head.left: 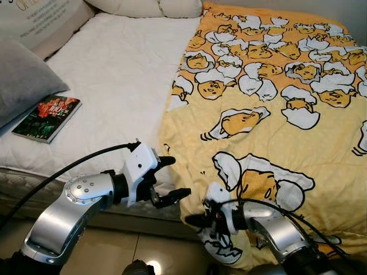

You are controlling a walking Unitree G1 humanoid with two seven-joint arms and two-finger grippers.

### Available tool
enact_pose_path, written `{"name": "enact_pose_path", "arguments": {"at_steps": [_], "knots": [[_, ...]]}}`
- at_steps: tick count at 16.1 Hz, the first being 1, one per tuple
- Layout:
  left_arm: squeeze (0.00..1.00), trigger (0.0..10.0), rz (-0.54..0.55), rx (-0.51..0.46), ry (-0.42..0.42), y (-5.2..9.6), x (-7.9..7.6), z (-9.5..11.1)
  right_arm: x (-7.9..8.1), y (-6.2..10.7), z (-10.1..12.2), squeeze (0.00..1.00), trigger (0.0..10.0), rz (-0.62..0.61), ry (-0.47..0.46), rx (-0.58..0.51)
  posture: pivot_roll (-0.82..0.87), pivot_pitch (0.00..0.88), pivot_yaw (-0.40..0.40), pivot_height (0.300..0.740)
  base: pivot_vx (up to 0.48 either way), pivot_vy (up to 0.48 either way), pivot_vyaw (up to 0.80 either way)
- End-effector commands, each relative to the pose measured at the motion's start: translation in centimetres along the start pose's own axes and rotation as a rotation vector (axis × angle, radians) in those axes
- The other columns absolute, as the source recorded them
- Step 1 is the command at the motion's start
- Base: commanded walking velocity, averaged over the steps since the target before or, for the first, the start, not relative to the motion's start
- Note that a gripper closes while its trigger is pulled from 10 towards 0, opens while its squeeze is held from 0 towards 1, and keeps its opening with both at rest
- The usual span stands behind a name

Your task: Clean up the room

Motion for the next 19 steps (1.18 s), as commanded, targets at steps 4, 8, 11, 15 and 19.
{"name": "enact_pose_path", "arguments": {"at_steps": [4,8,11,15,19], "knots": [[0.0,10.0,0.01,0.009,-0.011,0.0,0.4,-0.1,1.6,0.0,2.7,1.0,10.0,0.148,-0.068,-0.123,0.04,0.045,0.0,0.74,0.0,0.0,0.0],[0.0,10.0,-0.006,0.023,-0.013,0.2,0.3,-0.3,3.8,0.9,0.8,1.0,10.0,0.294,-0.097,0.011,0.03,0.047,0.003,0.74,0.0,0.0,0.0],[0.0,10.0,-0.016,0.034,-0.013,0.2,0.1,-0.5,3.6,1.3,1.3,1.0,10.0,0.261,-0.093,-0.014,0.03,0.047,0.002,0.74,0.0,0.0,0.0],[0.0,10.0,-0.023,0.026,-0.008,0.2,0.1,-0.4,3.4,2.6,5.0,0.93,10.0,0.231,-0.075,-0.155,0.02,0.043,0.003,0.74,0.0,0.0,0.0],[0.0,10.0,-0.028,0.02,-0.004,-0.1,0.0,-0.4,2.6,2.8,3.6,0.0,10.0,0.14,-0.006,-0.047,0.01,0.039,-0.001,0.74,0.0,0.0,0.0]]}}
Point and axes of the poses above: a point about 5 cm out from each wrist's last joint towards the gripper, its own y axis pointing back from the gripper into the wrist, its own z axis along the axis of the wrist's last joint, x = y × z, the point moved 3 cm from there along -y, pointing out of the wrist towards the gripper, and after that the axes turned 6 degrees about y, right-handed, at the moved point
